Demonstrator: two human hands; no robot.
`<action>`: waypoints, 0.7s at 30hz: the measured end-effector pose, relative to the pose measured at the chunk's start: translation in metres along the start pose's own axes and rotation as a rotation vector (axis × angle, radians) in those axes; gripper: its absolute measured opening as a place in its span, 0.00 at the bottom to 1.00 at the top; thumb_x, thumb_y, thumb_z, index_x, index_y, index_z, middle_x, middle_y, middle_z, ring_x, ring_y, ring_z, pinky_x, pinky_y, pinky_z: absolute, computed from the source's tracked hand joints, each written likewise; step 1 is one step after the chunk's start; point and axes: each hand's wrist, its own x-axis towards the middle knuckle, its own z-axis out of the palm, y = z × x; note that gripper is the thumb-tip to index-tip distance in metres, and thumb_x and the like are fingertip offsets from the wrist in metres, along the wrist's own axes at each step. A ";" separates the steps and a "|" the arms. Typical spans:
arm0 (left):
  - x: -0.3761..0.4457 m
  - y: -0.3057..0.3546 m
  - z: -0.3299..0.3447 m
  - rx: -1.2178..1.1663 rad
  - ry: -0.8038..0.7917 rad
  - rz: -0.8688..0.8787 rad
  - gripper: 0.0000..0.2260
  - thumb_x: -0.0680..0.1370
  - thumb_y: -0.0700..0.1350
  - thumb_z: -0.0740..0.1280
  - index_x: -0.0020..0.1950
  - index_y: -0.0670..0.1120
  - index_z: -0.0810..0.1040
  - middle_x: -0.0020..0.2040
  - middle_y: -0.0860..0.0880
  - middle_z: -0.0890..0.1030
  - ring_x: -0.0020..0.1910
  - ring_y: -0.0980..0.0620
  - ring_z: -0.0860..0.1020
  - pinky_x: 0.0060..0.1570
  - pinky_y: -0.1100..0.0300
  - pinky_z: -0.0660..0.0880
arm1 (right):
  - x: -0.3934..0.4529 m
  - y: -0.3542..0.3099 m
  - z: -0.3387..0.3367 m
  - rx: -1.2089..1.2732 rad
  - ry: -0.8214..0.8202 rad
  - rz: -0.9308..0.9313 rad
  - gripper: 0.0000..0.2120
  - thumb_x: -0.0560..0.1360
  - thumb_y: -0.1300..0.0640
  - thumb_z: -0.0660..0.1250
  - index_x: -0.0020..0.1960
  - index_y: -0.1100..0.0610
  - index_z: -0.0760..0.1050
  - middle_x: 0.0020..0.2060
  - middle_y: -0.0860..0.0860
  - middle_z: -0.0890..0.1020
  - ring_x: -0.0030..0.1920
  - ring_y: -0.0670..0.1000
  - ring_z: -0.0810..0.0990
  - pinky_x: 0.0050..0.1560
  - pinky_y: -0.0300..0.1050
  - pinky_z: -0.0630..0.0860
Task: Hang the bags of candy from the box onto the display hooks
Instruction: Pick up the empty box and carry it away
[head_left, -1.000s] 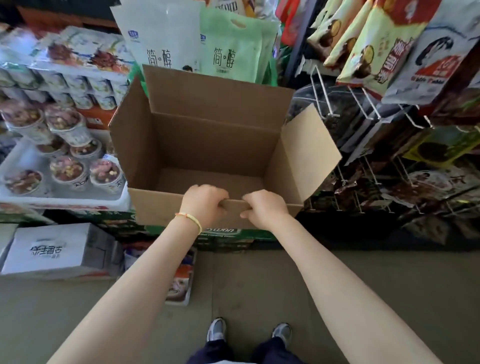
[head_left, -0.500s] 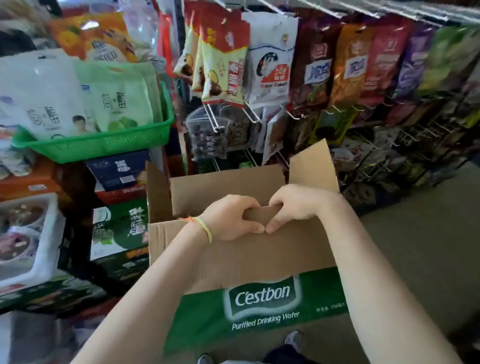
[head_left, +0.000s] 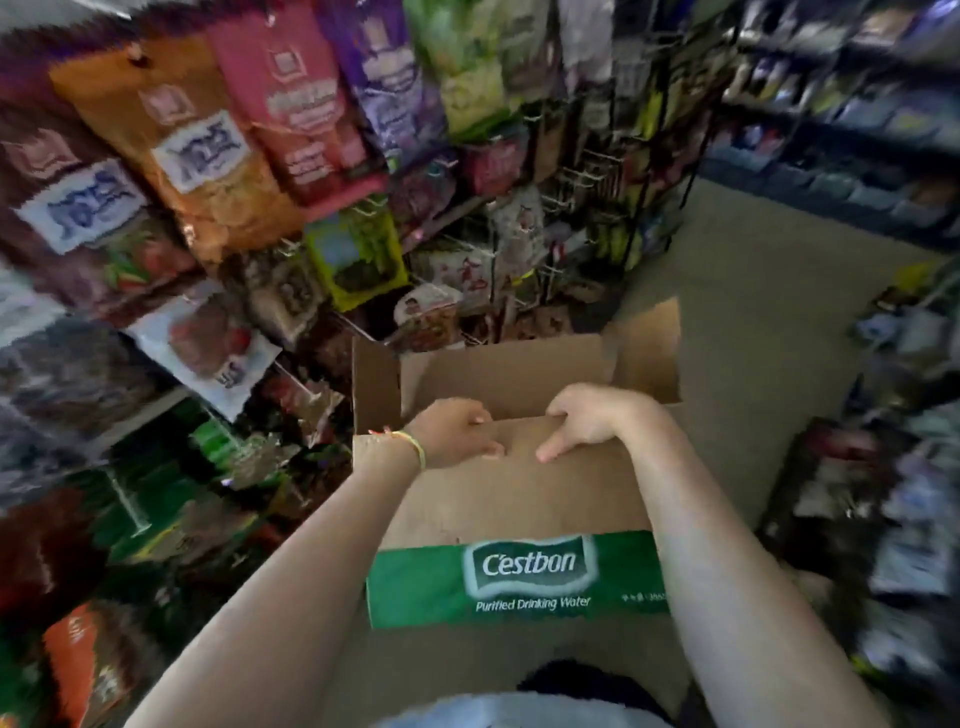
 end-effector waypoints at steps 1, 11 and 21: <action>0.028 0.021 0.003 0.001 -0.010 0.008 0.12 0.75 0.55 0.74 0.48 0.48 0.79 0.45 0.51 0.77 0.51 0.47 0.77 0.43 0.58 0.66 | 0.003 0.029 -0.012 0.042 -0.004 0.029 0.32 0.73 0.40 0.73 0.71 0.57 0.73 0.67 0.52 0.75 0.63 0.54 0.75 0.57 0.49 0.73; 0.273 0.172 0.030 0.189 -0.036 0.148 0.18 0.74 0.60 0.72 0.59 0.52 0.82 0.57 0.50 0.83 0.60 0.47 0.77 0.63 0.51 0.69 | 0.051 0.245 -0.097 0.160 0.186 0.212 0.16 0.74 0.48 0.74 0.57 0.55 0.78 0.54 0.53 0.79 0.55 0.54 0.77 0.51 0.47 0.70; 0.516 0.268 0.015 0.527 -0.014 0.386 0.13 0.79 0.60 0.66 0.49 0.53 0.82 0.47 0.53 0.83 0.55 0.49 0.75 0.58 0.51 0.66 | 0.174 0.390 -0.232 -0.342 0.228 0.405 0.15 0.78 0.51 0.69 0.62 0.55 0.78 0.62 0.53 0.78 0.66 0.56 0.70 0.68 0.56 0.64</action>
